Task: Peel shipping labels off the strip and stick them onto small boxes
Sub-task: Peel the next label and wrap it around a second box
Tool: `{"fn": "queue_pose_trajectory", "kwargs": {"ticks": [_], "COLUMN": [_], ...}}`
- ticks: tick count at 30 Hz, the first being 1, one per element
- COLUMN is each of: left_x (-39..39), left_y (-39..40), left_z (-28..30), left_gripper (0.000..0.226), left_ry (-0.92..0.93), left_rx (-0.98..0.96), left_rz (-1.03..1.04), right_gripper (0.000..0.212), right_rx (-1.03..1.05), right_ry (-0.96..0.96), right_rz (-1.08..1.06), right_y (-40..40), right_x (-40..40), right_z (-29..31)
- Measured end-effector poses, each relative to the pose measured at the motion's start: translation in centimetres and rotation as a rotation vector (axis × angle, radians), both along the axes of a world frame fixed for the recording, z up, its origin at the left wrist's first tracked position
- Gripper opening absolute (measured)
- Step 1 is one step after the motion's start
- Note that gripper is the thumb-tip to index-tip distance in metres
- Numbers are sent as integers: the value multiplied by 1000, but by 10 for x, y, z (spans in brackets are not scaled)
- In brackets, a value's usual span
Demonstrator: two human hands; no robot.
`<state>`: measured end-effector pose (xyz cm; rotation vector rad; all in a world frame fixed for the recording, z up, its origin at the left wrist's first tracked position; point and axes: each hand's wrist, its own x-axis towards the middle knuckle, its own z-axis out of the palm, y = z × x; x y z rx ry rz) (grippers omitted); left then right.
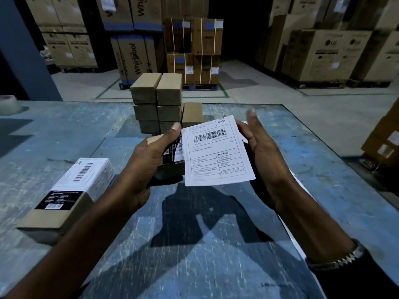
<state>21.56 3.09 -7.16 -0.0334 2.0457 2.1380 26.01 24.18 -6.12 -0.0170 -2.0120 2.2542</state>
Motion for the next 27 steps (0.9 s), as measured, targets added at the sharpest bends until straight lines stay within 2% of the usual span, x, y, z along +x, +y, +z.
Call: {"fn": "queue_pose_trajectory", "kwargs": {"ticks": [8,11,16,17,19,21,23,27], "left_x": [0,-1,1,0,-3,-7,-7,0], "left_y": [-4,-7,-7,-8,-9,-8,-5,-5], "left_z": [4,5,6,6,9,10,9,5], "left_gripper": [58,59,37,41,61,82,83,71], "left_ry": [-99,-119,-80,-56,-12,71,145,180], "left_rx": [10,6,67,99,125,22,-42,-36], "left_rz": [-11,-41,-69,-63,-64,-89,-92,-62], "right_gripper": [38,42,56,58,62,59,51,47], "right_rx": [65,80,21,-26,-116,-178,-219,-205], "right_ry": [32,7,-48,-61,-86,-108,-125,-164], "right_rz": [34,87,182,177,155,157,174,203], "right_y": [-1,5,16,17,18,18,18,15], "right_x": [0,1,-1,-2,-2,0,1,2], "right_z": [-2,1,-1,-1,-1,-1,-2,-4]}}
